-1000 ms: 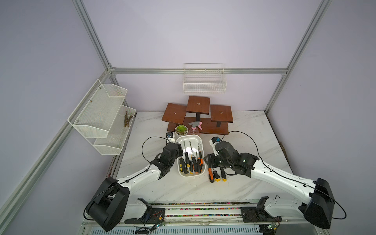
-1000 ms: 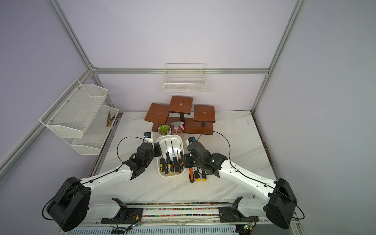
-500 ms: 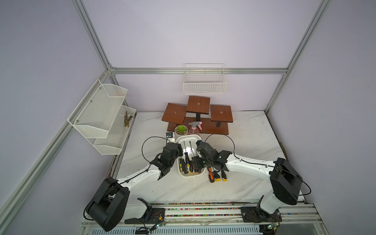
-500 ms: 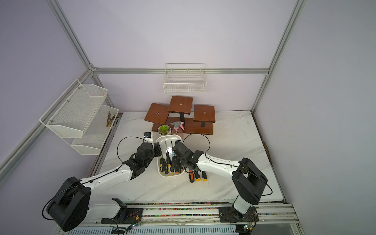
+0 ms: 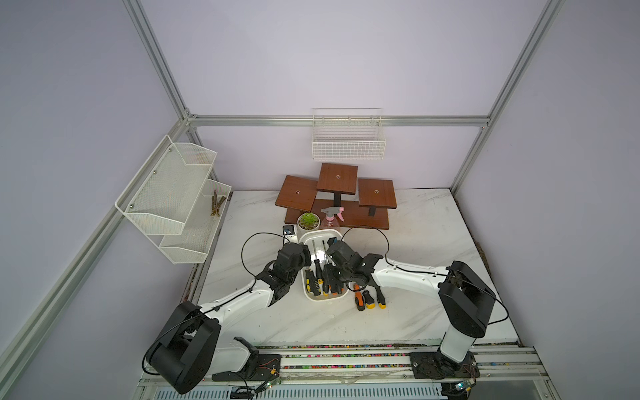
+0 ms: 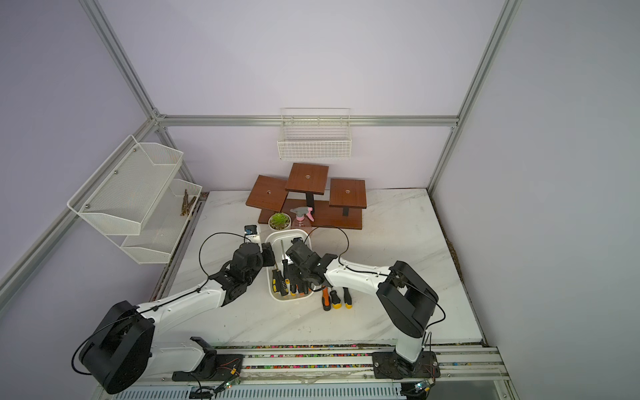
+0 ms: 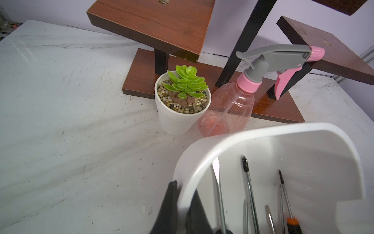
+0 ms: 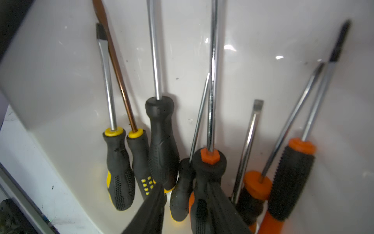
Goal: Take out the screwdriver from the storage box
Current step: Pick up the screwdriver from the storage box.
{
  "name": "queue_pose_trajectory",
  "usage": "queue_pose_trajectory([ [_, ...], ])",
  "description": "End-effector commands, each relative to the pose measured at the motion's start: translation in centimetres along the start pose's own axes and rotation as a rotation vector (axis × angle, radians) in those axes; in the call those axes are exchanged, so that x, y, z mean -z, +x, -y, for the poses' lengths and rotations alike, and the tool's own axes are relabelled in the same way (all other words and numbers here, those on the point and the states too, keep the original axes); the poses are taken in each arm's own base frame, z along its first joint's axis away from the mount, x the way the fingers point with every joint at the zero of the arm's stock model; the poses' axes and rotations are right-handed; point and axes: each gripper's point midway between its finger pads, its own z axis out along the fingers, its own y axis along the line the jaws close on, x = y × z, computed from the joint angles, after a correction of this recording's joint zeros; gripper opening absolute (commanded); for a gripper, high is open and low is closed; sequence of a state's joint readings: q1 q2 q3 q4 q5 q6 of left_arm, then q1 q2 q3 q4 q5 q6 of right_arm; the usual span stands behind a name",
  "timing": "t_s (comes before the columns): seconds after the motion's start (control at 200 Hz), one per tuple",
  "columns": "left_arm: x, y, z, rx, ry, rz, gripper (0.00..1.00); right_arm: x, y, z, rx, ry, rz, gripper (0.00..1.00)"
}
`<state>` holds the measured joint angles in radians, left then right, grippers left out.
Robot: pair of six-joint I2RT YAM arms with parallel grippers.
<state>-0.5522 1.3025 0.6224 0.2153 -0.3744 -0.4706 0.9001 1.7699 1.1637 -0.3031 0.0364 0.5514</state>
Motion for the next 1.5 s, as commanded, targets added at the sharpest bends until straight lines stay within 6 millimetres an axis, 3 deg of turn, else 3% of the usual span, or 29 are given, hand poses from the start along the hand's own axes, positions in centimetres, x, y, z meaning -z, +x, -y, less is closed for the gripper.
queue_pose_trajectory([
  [0.0,0.2,-0.2,0.6,0.005,0.025,0.013,0.00,-0.2,-0.4,0.5,0.017,0.034,0.033,0.40],
  [0.765,0.1,-0.2,0.7,0.003,0.027,0.010,0.00,-3.4,0.4,4.2,0.007,0.227,0.028,0.40],
  [1.185,0.1,-0.3,0.7,0.002,0.028,0.013,0.00,-4.0,0.8,5.7,-0.007,0.285,0.028,0.39],
  [1.33,0.1,-0.3,0.8,0.003,0.028,0.013,0.00,-4.0,1.0,5.8,-0.016,0.269,0.030,0.30],
  [1.495,0.0,-0.2,0.7,0.002,0.026,0.009,0.00,-4.0,1.3,5.5,-0.022,0.242,0.024,0.12],
])
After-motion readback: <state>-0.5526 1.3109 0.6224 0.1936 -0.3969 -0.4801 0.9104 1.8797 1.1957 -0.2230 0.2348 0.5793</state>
